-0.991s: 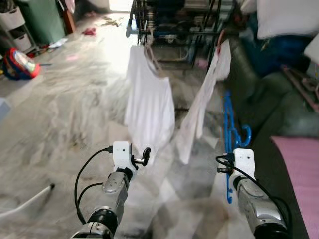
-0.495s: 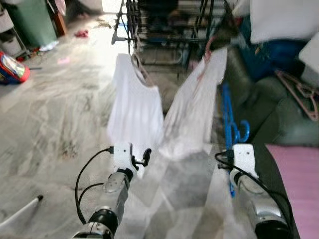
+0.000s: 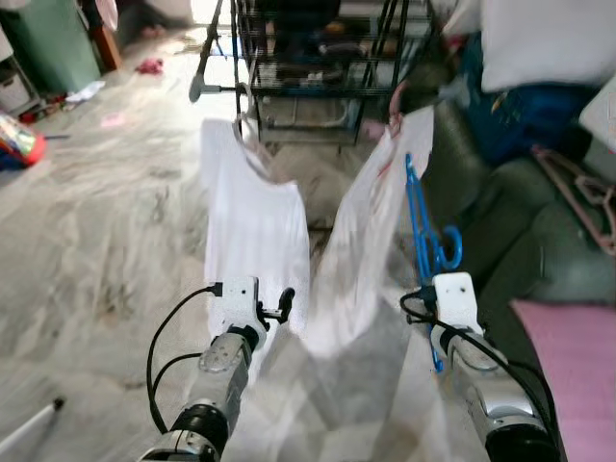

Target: Hang hanger

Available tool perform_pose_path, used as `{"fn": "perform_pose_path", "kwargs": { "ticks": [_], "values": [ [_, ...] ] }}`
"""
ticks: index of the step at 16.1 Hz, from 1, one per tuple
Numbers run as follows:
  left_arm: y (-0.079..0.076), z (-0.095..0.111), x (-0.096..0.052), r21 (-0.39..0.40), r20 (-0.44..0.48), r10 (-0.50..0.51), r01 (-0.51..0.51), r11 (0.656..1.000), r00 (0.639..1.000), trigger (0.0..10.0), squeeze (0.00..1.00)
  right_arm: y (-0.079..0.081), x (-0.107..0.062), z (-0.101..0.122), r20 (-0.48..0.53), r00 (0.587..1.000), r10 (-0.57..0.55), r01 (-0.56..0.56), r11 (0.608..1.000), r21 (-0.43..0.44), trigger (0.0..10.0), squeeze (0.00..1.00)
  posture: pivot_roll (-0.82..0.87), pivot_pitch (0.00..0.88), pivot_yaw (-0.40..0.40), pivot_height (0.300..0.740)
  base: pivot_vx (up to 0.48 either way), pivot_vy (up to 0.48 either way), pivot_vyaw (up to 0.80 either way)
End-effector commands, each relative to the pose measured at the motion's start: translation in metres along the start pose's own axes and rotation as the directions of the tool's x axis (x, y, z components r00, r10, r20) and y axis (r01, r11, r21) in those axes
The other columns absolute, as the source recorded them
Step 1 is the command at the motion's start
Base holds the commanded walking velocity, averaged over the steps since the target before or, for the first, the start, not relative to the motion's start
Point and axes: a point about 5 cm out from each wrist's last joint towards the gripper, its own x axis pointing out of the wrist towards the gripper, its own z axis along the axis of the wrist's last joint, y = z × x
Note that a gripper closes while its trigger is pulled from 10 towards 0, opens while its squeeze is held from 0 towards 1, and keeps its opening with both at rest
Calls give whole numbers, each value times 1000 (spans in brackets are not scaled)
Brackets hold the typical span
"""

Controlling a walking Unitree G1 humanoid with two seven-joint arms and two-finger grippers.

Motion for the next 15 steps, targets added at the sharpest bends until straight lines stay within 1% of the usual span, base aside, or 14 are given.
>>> {"fn": "perform_pose_path", "kwargs": {
  "ticks": [1,4,6,8,9,12,13,15],
  "values": [
    [7,-4,-3,7,-18,22,-22,1000,1000,10000,0,11,1,6,13,998,63,-63,998,-13,10000,0,15,133,-14,740,319,0,0],
    [8,-4,-3,9,-18,23,-23,1000,1000,10000,0,11,2,13,37,997,63,-61,997,-37,10000,0,19,134,-14,740,309,0,0],
    [9,-3,-4,10,-15,29,-28,1000,999,10000,0,16,2,19,53,995,79,-76,996,-45,10000,0,22,135,-14,740,251,0,0],
    [11,-3,-4,5,-6,38,-38,999,999,10000,0,23,2,20,53,992,113,-111,993,-48,10000,0,26,137,-14,740,0,0,0],
    [13,-3,-5,11,-9,44,-44,999,999,10000,0,26,4,21,43,988,149,-146,988,-56,10000,0,29,138,-13,740,0,0,0],
    [14,-4,-6,29,-7,44,-43,999,999,10000,0,28,8,26,37,983,180,-176,981,-85,10000,0,34,143,-12,740,0,0,0],
    [14,-4,-7,45,-3,40,-40,998,999,10000,0,34,9,33,51,980,193,-188,978,-91,10000,0,40,145,-13,740,0,0,0],
    [15,-4,-7,45,-6,44,-44,998,999,10000,0,41,9,37,56,974,221,-216,972,-88,10000,0,43,146,-14,740,0,0,0]
  ]
}}
